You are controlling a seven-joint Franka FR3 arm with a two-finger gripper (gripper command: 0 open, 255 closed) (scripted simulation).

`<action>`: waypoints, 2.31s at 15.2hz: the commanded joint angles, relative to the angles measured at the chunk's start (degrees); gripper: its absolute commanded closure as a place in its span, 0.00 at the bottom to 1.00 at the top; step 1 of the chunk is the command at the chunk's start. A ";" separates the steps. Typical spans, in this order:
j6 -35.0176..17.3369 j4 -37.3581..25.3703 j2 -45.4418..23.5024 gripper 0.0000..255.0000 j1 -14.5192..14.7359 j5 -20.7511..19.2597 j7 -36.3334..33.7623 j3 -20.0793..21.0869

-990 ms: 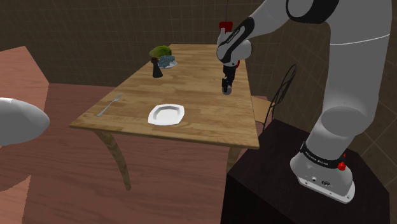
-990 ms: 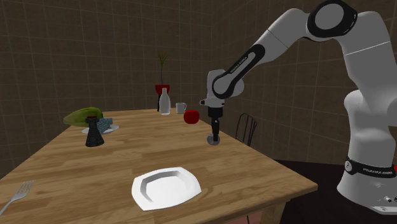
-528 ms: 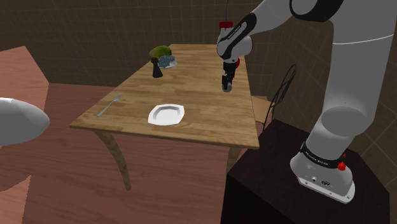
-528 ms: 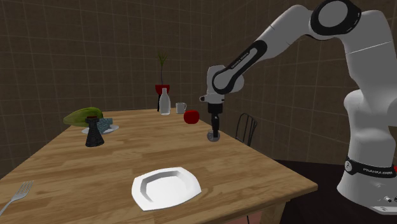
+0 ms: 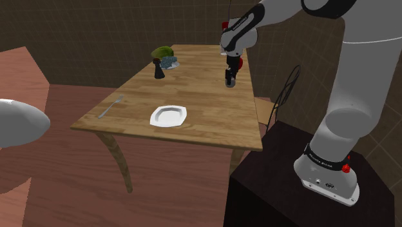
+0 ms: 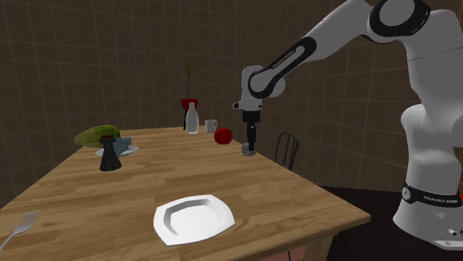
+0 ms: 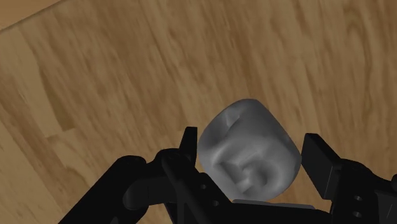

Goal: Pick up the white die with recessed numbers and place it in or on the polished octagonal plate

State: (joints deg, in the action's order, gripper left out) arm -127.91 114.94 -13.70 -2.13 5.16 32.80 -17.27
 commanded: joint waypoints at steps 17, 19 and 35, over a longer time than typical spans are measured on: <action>4.33 -3.07 1.72 1.00 10.55 -2.40 -18.27 6.30; 4.75 -4.35 0.89 1.00 12.06 -2.48 -20.80 7.25; 12.04 -25.29 -12.60 1.00 23.29 -3.24 -39.01 13.45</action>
State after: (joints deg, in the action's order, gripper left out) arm -116.38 91.21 -25.26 20.42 2.01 -5.04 -4.13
